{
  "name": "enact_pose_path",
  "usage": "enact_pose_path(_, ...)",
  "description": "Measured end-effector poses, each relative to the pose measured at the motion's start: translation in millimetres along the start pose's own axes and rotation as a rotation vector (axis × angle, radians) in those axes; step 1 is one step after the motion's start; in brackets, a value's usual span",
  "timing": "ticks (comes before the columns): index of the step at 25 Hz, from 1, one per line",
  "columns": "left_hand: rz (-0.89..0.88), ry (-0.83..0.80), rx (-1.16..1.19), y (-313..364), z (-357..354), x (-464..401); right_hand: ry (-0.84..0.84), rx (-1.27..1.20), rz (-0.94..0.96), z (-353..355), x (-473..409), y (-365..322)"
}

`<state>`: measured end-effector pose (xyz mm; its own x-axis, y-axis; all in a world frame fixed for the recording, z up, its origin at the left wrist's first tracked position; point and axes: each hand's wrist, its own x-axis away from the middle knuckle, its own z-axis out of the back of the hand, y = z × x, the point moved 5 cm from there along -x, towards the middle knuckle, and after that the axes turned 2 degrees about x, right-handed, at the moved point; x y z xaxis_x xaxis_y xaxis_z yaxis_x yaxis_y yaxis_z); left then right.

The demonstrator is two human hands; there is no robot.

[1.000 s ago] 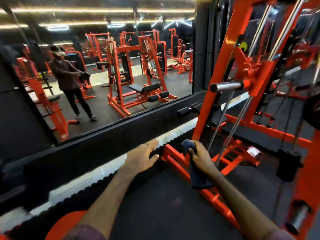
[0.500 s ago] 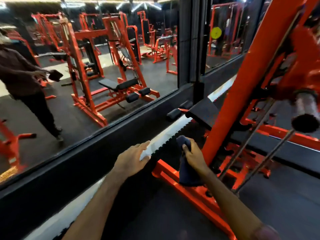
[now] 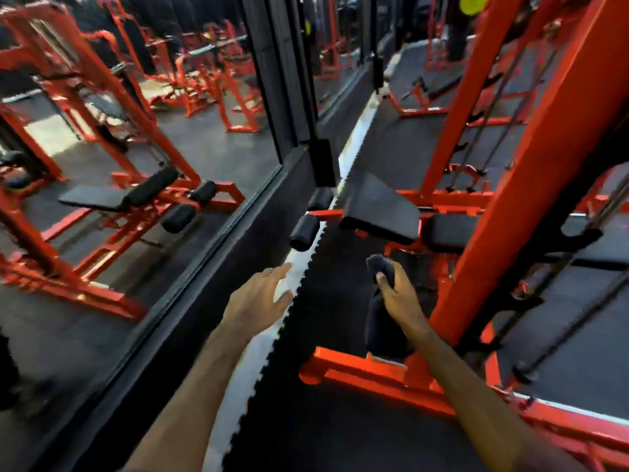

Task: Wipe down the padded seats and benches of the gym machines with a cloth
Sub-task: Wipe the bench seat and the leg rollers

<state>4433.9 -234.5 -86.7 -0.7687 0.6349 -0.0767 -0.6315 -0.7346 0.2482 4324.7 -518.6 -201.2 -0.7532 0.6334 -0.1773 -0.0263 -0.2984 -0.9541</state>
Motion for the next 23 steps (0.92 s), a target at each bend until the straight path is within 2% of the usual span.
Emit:
enact_pose_path(5,-0.197,-0.035,-0.021,-63.6,-29.0,-130.5,0.133,0.189,0.197,-74.3,-77.0,1.9)
enact_pose_path(11,-0.338,-0.165,-0.033,-138.7,-54.3,-294.0,0.198,0.254,0.058,-162.5,-198.1,51.7)
enact_pose_path(15,-0.401,-0.146,0.012,-172.5,-48.7,-421.9,0.255,0.268,-0.035,-194.5,-276.3,73.6)
enact_pose_path(23,-0.649,-0.295,0.089,-150.5,-125.1,-640.0,0.517,0.384,-0.196,-201.8,-400.1,135.7)
